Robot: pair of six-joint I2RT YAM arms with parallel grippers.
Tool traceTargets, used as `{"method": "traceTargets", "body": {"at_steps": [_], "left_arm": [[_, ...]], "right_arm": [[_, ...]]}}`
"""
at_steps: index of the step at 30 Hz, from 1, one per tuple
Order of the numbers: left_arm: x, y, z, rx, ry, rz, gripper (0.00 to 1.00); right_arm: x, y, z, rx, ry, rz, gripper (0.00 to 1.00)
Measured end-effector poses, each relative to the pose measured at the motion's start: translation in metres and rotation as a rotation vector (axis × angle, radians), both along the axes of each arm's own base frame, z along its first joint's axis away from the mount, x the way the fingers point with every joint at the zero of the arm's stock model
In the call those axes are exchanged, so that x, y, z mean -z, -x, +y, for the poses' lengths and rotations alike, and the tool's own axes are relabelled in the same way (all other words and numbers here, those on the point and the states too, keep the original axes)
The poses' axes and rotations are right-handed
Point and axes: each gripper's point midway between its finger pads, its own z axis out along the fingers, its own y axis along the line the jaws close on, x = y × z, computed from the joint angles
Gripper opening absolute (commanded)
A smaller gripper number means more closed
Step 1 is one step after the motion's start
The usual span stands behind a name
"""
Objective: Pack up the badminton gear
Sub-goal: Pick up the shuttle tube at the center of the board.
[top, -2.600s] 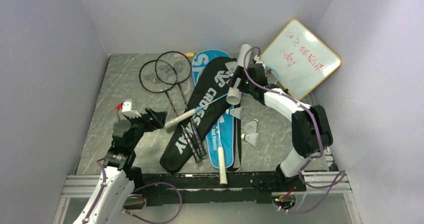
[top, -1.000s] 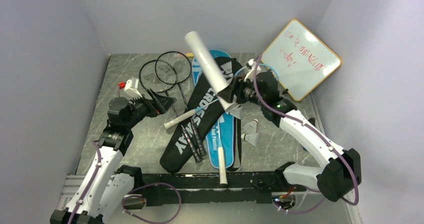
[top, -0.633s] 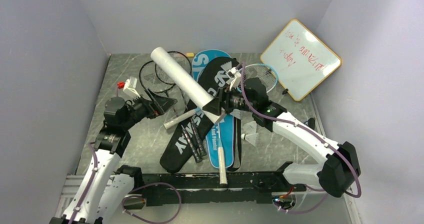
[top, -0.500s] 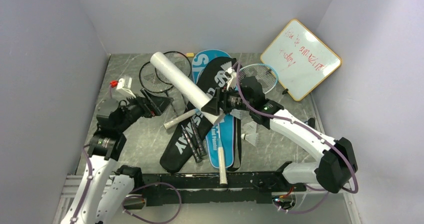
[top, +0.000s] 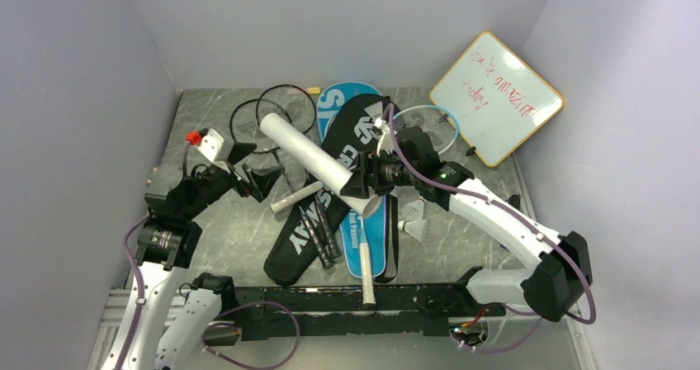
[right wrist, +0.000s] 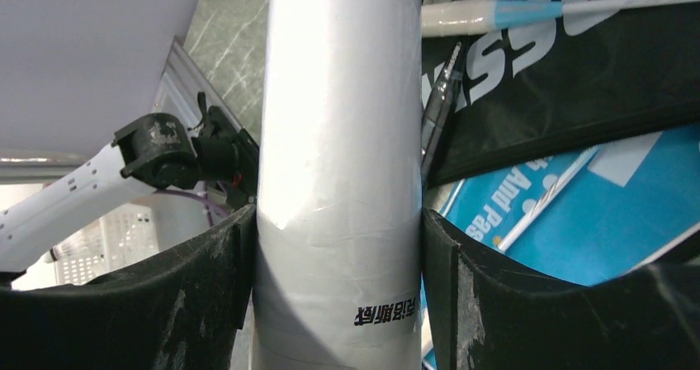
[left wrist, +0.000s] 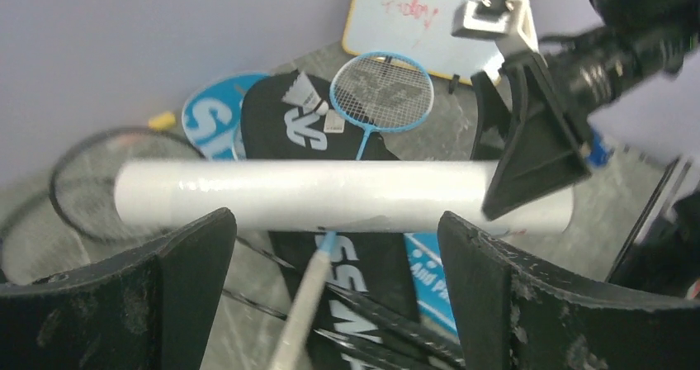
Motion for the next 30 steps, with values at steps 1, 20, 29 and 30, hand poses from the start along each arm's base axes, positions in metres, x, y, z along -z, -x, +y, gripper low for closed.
{"method": "traceTargets", "body": {"at_steps": [1, 20, 29, 30], "left_arm": [[-0.001, 0.003, -0.003, 0.039, -0.046, -0.049, 0.97], [-0.004, 0.014, -0.077, 0.532, -0.542, -0.646, 0.97], [0.051, 0.015, -0.115, 0.638, -0.850, -0.649, 0.97], [0.059, 0.013, -0.115, 0.647, -0.884, -0.636, 0.97]], "right_arm": [[-0.001, 0.003, -0.002, -0.001, 0.003, 0.004, 0.64], [-0.004, 0.029, -0.008, -0.067, 0.000, 0.069, 0.64], [0.025, 0.013, -0.004, -0.055, 0.108, 0.135, 0.64], [0.023, 0.011, -0.003, -0.057, 0.111, 0.129, 0.64]]}}
